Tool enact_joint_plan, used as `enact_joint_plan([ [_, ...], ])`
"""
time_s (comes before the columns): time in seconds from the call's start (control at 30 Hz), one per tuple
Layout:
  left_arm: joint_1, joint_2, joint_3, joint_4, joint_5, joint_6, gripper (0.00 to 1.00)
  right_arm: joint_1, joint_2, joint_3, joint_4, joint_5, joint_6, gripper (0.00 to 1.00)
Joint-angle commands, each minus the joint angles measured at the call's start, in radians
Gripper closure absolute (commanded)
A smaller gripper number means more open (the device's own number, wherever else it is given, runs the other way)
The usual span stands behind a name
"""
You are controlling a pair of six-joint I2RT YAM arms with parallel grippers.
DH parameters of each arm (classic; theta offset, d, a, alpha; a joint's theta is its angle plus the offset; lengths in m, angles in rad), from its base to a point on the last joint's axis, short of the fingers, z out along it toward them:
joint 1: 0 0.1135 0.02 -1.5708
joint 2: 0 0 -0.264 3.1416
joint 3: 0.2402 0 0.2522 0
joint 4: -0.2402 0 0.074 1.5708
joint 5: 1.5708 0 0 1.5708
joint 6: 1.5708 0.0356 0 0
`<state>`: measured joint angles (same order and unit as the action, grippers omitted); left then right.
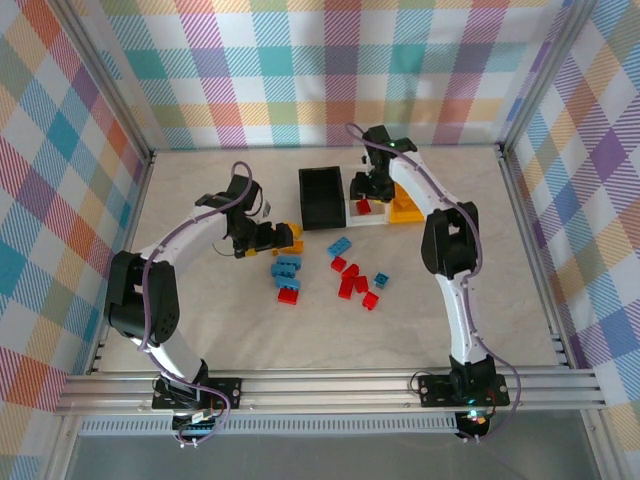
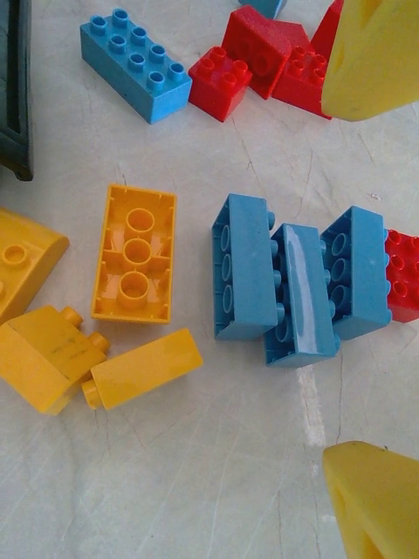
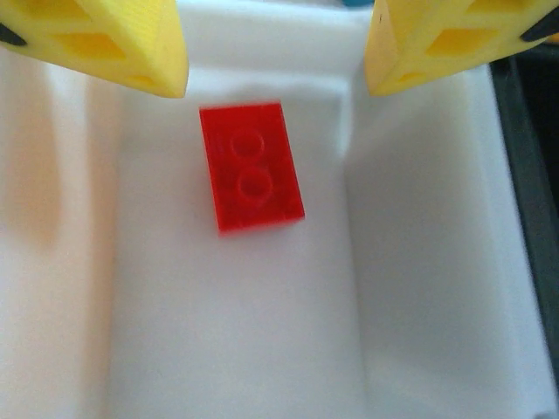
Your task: Sort the legos into containers by color
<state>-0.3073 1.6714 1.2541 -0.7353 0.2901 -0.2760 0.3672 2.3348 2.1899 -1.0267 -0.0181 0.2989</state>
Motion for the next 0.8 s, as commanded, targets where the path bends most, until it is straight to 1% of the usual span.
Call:
enact_joint_plan([
  [0.0, -0.004, -0.004, 0.035, -0.027, -0.01, 0.008, 0.05, 0.045, -0.234, -0.193, -0.036, 0.001, 0.012, 0.44],
  [0.03, -0.004, -0.004, 0.035, -0.026, -0.013, 0.011, 0.05, 0.066, -0.311, -0.309, -0.028, 0.006, 0.032, 0.43],
  [0.13, -0.004, -0.003, 0.028, -0.018, -0.014, 0.013, 0.05, 0.107, -0.465, -0.543, -0.028, 0.008, 0.094, 0.41],
  [0.2, -0.004, 0.001, 0.027, -0.016, -0.011, 0.014, 0.05, 0.143, -0.575, -0.724, -0.02, -0.001, 0.145, 0.35],
  [0.23, -0.004, 0.006, 0.029, -0.014, -0.008, 0.015, 0.05, 0.157, -0.61, -0.778, -0.018, -0.003, 0.168, 0.32],
  [0.33, -0.004, 0.015, 0.029, -0.007, 0.002, 0.016, 0.05, 0.207, -0.692, -0.933, 0.004, -0.013, 0.239, 0.29],
  [0.43, -0.004, 0.027, 0.028, -0.007, 0.013, 0.014, 0.05, 0.262, -0.707, -1.021, 0.037, -0.017, 0.293, 0.29],
  [0.53, -0.004, 0.026, 0.026, -0.009, 0.021, 0.014, 0.05, 0.298, -0.69, -1.076, 0.084, -0.025, 0.334, 0.29],
  [0.77, -0.004, 0.016, 0.015, -0.013, 0.016, 0.017, 0.05, 0.316, -0.62, -1.114, 0.169, -0.022, 0.339, 0.31],
])
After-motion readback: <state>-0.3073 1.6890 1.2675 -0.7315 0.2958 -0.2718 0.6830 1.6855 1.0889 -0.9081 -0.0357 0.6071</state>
